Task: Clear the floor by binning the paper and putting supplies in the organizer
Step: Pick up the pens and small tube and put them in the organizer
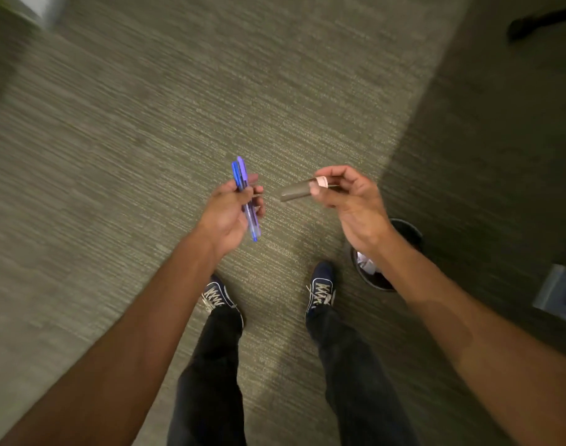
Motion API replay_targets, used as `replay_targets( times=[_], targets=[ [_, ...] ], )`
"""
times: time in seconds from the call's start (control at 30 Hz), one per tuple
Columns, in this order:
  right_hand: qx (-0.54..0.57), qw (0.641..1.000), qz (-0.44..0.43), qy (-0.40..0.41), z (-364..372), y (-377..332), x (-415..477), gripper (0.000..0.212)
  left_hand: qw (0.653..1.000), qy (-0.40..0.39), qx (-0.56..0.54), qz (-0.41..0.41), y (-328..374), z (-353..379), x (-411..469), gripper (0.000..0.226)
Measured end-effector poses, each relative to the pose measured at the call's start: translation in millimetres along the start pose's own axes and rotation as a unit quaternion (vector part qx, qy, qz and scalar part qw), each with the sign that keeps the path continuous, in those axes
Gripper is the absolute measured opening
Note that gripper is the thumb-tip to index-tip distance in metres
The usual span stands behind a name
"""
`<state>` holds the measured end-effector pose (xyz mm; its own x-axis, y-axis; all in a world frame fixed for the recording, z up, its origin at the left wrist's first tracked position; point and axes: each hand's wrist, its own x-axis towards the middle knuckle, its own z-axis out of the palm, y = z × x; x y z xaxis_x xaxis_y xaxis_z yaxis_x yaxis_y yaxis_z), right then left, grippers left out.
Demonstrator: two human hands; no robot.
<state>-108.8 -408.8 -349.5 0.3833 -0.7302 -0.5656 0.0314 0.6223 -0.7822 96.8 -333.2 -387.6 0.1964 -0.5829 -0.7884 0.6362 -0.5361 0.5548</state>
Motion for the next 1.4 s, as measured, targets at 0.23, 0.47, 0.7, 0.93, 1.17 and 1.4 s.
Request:
replay_targets(
  times=[0.23, 0.47, 0.7, 0.93, 1.17, 1.4],
  targets=[
    [-0.024, 1.000, -0.009, -0.014, -14, -94, -90, 0.036, 0.997, -0.069, -0.040, 0.015, 39, 85, -121, 0.021],
    [0.053, 0.999, -0.012, 0.000, -28, -164, -184, 0.038, 0.994, -0.103, -0.032, 0.010, 53, 148, -223, 0.026],
    [0.087, 0.993, -0.058, 0.052, -44, -192, -267, 0.032, 0.986, -0.165, 0.019, 0.014, 55, 178, -287, 0.025],
    [0.111, 0.979, -0.114, 0.125, -53, -194, -347, 0.031, 0.973, -0.222, 0.054, 0.023, 47, 198, -335, 0.028],
    [0.151, 0.957, -0.161, 0.190, -64, -187, -418, 0.032, 0.961, -0.241, 0.131, 0.046, 22, 233, -366, 0.027],
    [0.148, 0.924, -0.204, 0.288, -104, -178, -461, 0.024, 0.936, -0.316, 0.154, 0.003, -10, 296, -400, 0.021]
  ],
)
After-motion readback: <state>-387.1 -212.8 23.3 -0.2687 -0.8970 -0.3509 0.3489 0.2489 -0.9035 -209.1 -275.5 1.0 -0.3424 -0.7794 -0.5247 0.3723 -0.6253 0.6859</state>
